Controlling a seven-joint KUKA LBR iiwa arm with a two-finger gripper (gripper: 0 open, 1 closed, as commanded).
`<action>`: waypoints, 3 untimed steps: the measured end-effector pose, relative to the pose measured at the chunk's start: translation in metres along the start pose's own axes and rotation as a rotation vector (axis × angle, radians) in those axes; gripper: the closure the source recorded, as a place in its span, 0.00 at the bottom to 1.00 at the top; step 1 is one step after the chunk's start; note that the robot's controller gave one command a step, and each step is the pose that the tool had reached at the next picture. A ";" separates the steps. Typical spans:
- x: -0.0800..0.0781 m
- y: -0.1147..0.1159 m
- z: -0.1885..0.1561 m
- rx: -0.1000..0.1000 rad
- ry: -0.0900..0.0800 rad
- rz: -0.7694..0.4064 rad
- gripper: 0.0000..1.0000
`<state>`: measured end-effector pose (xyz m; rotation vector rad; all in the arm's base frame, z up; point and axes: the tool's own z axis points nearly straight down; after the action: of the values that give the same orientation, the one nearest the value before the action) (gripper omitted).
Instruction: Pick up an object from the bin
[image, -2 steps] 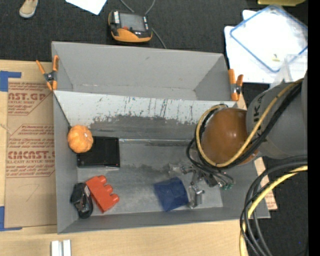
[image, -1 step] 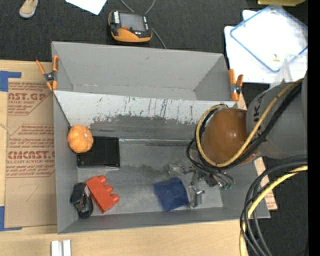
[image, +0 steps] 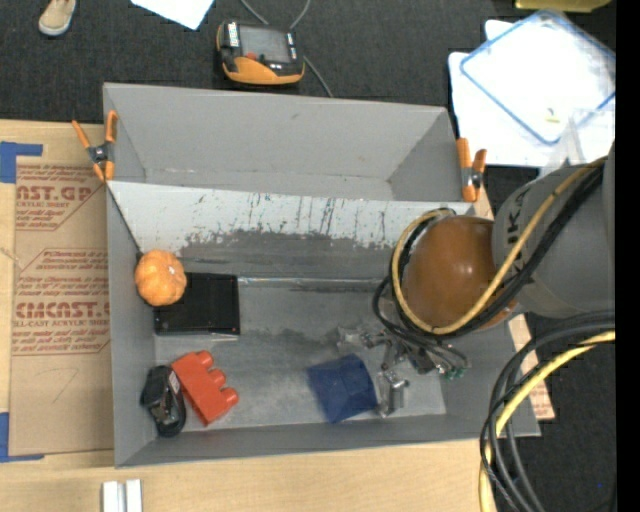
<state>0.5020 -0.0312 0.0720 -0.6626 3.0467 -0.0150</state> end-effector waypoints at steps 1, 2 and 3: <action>0.000 0.000 0.000 0.000 0.000 0.000 1.00; 0.000 0.000 0.000 0.000 0.000 0.000 1.00; 0.014 -0.009 -0.001 0.004 -0.015 0.044 1.00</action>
Offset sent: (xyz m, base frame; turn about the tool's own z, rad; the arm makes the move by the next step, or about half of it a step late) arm 0.0000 0.0000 0.0000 0.0000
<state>0.4933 -0.0450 0.0726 -0.5922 3.0449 -0.0145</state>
